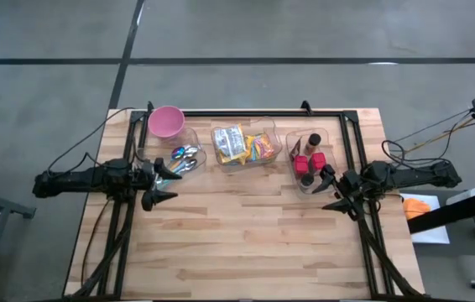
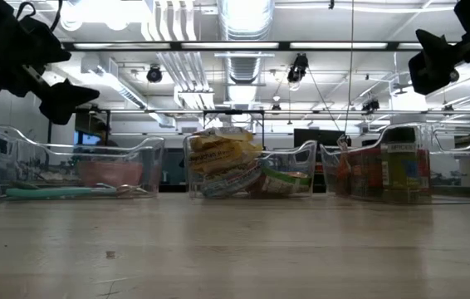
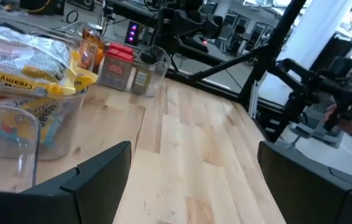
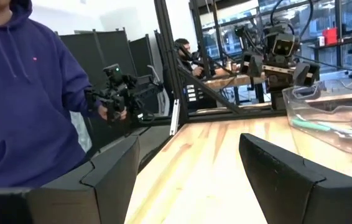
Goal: Pick & Place Food Item
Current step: Return to Home Position
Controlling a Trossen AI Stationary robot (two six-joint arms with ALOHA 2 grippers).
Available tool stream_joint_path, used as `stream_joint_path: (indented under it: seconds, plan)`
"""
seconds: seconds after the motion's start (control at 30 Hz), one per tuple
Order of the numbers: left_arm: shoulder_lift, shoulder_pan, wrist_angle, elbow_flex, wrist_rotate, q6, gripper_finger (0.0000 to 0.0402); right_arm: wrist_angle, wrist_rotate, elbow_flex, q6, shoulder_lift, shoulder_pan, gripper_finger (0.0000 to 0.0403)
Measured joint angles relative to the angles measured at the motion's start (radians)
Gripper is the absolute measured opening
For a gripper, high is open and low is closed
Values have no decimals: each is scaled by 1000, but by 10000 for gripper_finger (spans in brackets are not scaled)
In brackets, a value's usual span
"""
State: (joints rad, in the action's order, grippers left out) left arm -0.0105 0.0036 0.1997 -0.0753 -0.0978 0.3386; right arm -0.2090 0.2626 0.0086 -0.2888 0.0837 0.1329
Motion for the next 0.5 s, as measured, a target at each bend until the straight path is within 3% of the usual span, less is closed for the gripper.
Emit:
stream_joint_path:
  seconds: [0.5]
  plan:
    - [0,0,0,1,0,29,358,-3,0,0,4,4,0,271]
